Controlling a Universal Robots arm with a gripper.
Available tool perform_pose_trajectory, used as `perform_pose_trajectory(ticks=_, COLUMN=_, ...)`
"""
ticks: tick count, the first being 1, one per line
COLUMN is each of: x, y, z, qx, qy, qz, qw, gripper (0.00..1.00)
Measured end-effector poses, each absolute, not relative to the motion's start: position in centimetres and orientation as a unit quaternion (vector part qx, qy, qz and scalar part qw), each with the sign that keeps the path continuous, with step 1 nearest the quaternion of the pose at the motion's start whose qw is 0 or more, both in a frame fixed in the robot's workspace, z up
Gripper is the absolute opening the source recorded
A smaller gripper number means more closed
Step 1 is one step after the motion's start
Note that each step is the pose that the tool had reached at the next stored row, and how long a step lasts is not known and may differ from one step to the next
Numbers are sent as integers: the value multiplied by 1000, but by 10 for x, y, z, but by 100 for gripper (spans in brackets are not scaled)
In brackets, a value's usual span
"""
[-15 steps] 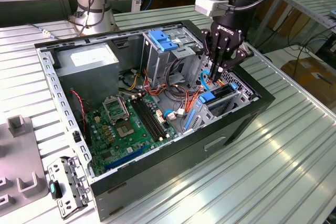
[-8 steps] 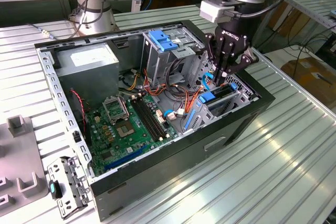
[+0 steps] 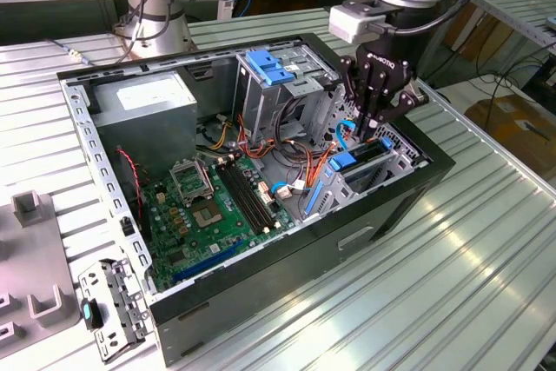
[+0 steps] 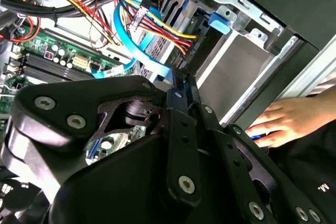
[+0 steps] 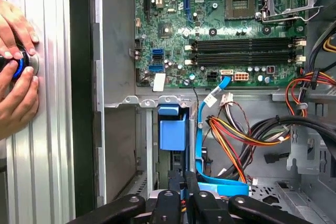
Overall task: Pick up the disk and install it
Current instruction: 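Insert the second disk wire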
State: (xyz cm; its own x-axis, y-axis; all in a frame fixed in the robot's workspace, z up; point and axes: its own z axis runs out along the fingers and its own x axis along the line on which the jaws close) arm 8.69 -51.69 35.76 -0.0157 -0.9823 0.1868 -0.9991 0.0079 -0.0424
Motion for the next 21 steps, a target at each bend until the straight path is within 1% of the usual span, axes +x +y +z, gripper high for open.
perform_pose_trajectory(ticks=4, x=84, y=-524, z=356, qx=700, qy=-709, qz=75, qw=39, gripper=16)
perform_pose_trajectory(ticks=10, x=83, y=-532, z=354, qx=700, qy=-711, qz=65, qw=23, gripper=16)
perform_pose_trajectory(ticks=12, x=84, y=-532, z=354, qx=700, qy=-711, qz=64, qw=20, gripper=16)
perform_pose_trajectory(ticks=16, x=83, y=-532, z=352, qx=700, qy=-711, qz=64, qw=17, gripper=16)
perform_pose_trajectory(ticks=21, x=83, y=-535, z=351, qx=700, qy=-712, qz=53, qw=6, gripper=16)
